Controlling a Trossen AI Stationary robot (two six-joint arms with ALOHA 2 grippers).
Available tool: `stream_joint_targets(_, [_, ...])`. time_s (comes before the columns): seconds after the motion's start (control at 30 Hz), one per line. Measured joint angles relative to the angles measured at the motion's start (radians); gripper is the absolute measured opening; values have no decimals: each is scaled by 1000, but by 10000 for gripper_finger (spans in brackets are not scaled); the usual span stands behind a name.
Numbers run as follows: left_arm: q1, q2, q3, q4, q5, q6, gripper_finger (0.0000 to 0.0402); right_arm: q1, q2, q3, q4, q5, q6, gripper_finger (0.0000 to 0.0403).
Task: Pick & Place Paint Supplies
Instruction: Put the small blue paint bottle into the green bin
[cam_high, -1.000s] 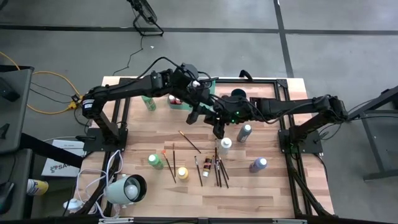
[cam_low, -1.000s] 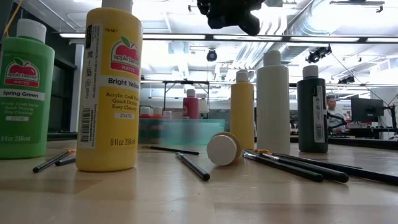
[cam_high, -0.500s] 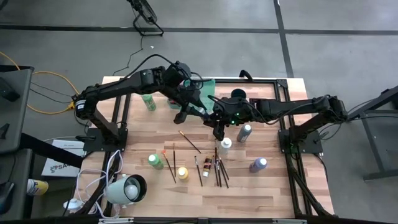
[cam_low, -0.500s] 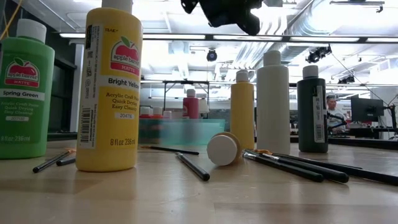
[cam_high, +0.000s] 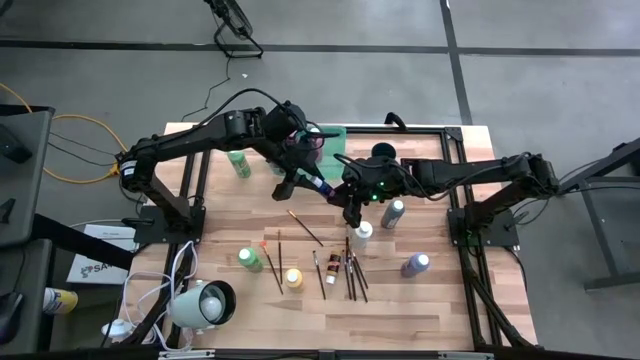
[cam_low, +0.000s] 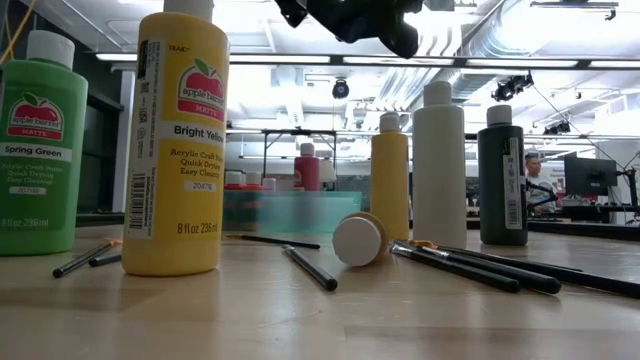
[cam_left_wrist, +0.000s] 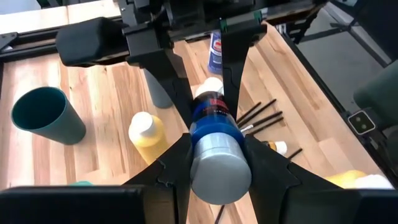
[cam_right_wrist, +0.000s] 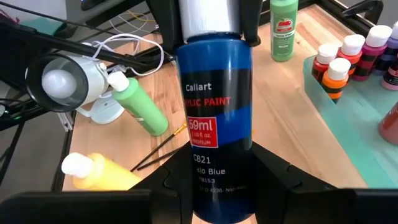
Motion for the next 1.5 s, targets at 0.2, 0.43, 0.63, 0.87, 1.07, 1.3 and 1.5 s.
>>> stream_joint_targets(0.2, [-1, 0, -1, 2, -17, 1, 114, -1, 0, 0, 2, -33, -27, 116])
stream_joint_targets(0.43, [1, 0, -8, -75, -90, 10, 114, -1, -16, 1, -7, -50, -11, 165])
stream_joint_targets(0.63, [1, 0, -6, -111, -239, 16, 114, -3, -31, 0, -43, -132, -12, 198])
stream_joint_targets(0.87, [49, 2, -5, -175, -529, 15, 114, -3, -81, 0, -80, -130, 4, 205])
stream_joint_targets(1.07, [164, 35, -2, -183, -567, 7, 114, -3, -123, 0, -89, -84, 5, 205])
stream_joint_targets(1.3, [289, 126, -2, -249, -556, 22, 114, -3, -135, 0, -108, -46, -9, 206])
stream_joint_targets(1.5, [336, 210, -2, -207, -557, 32, 114, -3, -136, 0, -123, -46, -24, 206])
